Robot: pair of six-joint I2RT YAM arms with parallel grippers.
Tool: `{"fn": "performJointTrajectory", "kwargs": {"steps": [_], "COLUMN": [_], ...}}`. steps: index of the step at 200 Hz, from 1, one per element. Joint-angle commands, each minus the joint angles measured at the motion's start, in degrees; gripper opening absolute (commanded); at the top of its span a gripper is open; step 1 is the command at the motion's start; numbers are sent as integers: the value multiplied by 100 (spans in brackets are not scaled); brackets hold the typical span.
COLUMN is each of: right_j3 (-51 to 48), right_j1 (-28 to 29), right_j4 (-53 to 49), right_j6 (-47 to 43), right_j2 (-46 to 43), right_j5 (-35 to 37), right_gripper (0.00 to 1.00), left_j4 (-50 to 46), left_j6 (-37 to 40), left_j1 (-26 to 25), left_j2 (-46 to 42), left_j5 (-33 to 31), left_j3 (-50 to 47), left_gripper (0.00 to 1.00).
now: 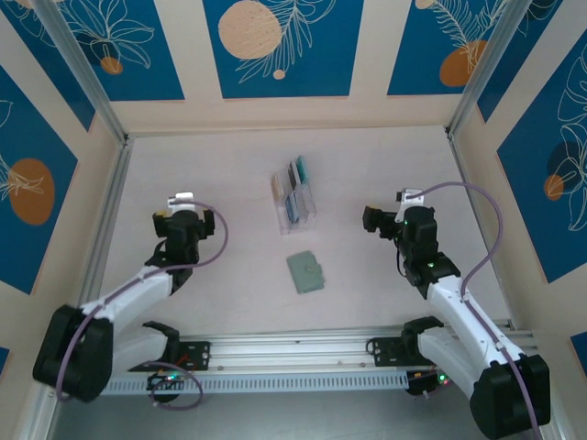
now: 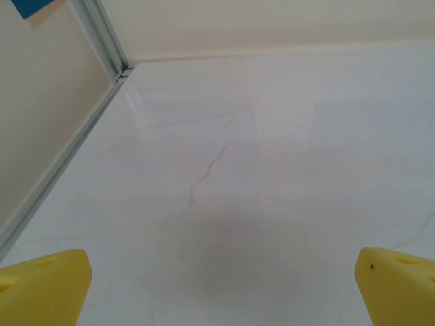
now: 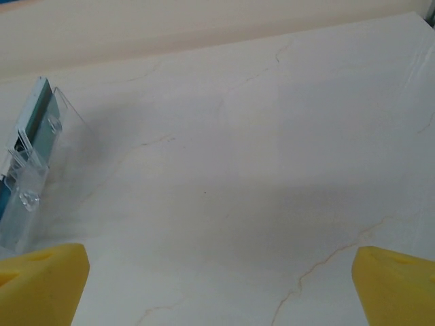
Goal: Put the credit cards into the card holder
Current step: Reset both arms
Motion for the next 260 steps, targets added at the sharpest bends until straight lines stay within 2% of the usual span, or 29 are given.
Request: {"fn": "performJointTrajectory", "kwargs": {"steps": [1, 19, 43, 54, 67, 75, 82, 88, 94, 117, 127, 154, 167, 188, 206, 217, 229, 252, 260], "right_j3": [-58, -276, -528, -733, -799, -809, -831, -843, -857, -866, -711, -653, -584, -583, -639, -588, -593, -500, -485], "right_j1": [-43, -158, -382, -452, -530, -584, -630, -660, -677, -788, -804, -914, -947, -975, -999, -995, -1033, -1071, -1080], "right_j4": [740, 874, 1240, 1726, 2015, 2166, 2354, 2547, 2732, 3490, 3468, 4266, 4365, 4566, 5145, 4814, 4925, 4698, 4730], "right_j6": [-466, -320, -152, -274, -357, -385, -446, -516, -594, -762, -796, -830, -809, -853, -850, -834, -866, -865, -871], "right_j2": [-168, -97, 159, 405, 730, 954, 1162, 1348, 1520, 2262, 2453, 3011, 3251, 3519, 3945, 3824, 3889, 3866, 3895], "right_j5": [220, 526, 456, 337, 374, 344, 267, 208, 165, -23, -113, -577, -570, -778, -832, -852, -970, -1091, -1114], "right_gripper": [99, 99, 99, 99, 99, 99, 99, 99, 99, 99, 99, 99, 99, 99, 99, 99, 99, 99, 99], "left_j4": [1126, 1676, 1514, 1156, 1520, 1973, 2792, 3140, 3483, 3521, 3480, 4330, 4776, 4859, 4859, 4859, 4995, 6019, 6067], "left_j6": [817, 640, 749, 714, 887, 980, 993, 794, 787, 738, 691, 738, 752, 752, 753, 761, 776, 872, 884], "left_j1": [183, 526, 672, 680, 711, 735, 783, 852, 944, 1010, 1004, 1008, 1019, 1040, 1035, 1031, 1041, 1042, 1031], "left_j2": [303, 663, 1446, 1648, 1755, 1771, 1853, 1921, 1962, 1894, 1852, 1852, 1903, 1919, 1921, 1921, 1935, 2241, 2272], "left_j5": [-310, 53, 777, 755, 799, 724, 645, 532, 633, 758, 776, 949, 1034, 1079, 1080, 1083, 1180, 1374, 1390], "left_j3": [-113, -301, 71, 355, 309, 139, -171, -363, -510, -598, -618, -1063, -1259, -1297, -1301, -1304, -1372, -1713, -1740], "left_gripper": [99, 99, 99, 99, 99, 99, 99, 99, 100, 100, 100, 100, 100, 100, 100, 100, 100, 100, 100]}}
